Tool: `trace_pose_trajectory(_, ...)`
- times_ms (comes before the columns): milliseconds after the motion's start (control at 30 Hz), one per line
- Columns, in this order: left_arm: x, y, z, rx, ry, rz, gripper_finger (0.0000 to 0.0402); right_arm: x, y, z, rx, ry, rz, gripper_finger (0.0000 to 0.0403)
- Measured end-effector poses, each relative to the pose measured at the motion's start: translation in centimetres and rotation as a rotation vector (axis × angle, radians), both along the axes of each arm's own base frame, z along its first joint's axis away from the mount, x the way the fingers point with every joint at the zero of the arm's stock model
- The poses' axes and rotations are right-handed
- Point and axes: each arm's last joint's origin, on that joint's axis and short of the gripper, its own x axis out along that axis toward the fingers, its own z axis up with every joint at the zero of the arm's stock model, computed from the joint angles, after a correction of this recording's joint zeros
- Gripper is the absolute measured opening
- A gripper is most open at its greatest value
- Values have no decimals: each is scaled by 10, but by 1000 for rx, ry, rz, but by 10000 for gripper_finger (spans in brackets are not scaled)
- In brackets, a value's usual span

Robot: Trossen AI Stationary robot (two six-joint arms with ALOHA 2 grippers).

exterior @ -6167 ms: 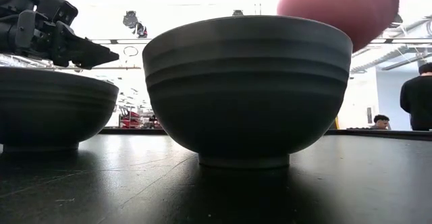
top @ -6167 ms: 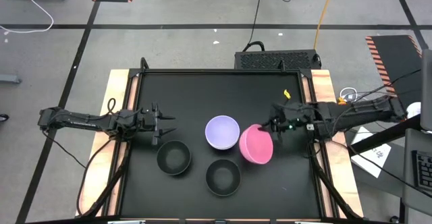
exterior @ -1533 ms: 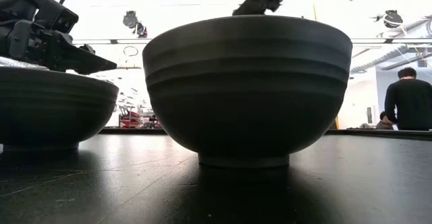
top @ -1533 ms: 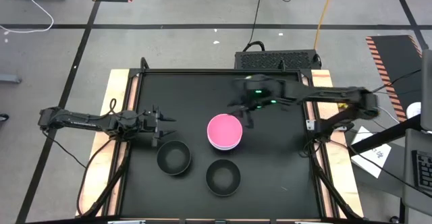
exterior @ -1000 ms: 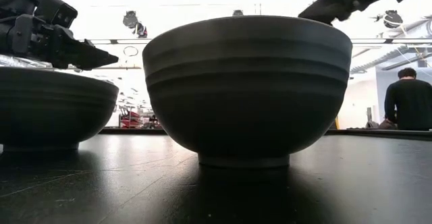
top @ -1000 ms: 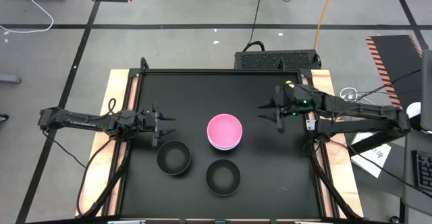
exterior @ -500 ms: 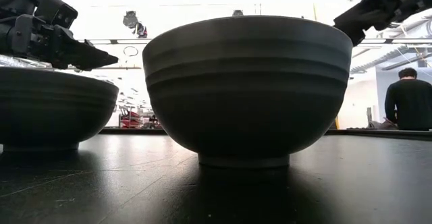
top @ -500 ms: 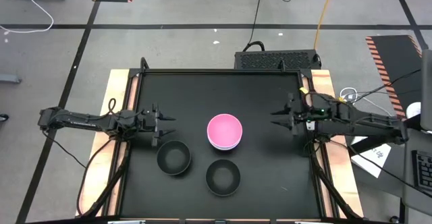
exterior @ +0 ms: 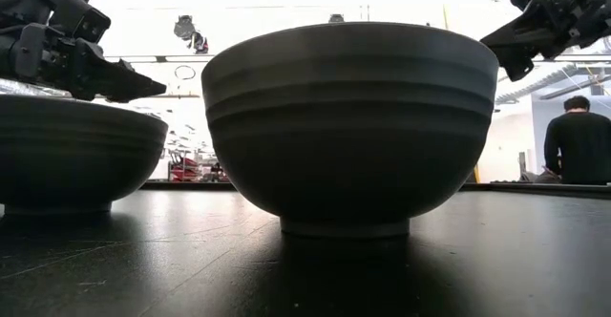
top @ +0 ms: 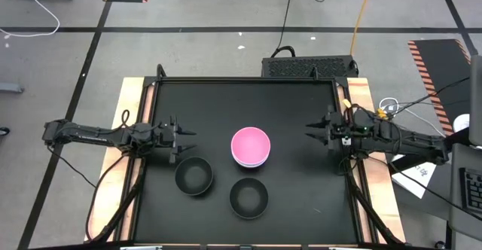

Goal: Nest bowls inside each other
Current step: Stack the left black bowl on top of the pink bowl

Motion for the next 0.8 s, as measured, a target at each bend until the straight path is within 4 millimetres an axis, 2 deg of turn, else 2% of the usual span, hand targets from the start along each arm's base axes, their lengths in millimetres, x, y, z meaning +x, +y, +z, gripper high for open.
trace_pose_trajectory(133, 0, 0, 0, -3, 3, 0, 216, 4, 4, -16, -10, -81, 50, 155)
trace_pose_trajectory(233, 0, 0, 0, -3, 2, 0, 216, 5, 8, -21, -17, -119, 93, 155)
trace_pose_trajectory(633, 0, 0, 0, -7, -2, -1, 216, 4, 22, -23, -64, -115, 256, 155)
trace_pose_trajectory(800, 0, 0, 0, -7, -5, -1, 216, 6, 22, -36, -90, -74, 205, 155)
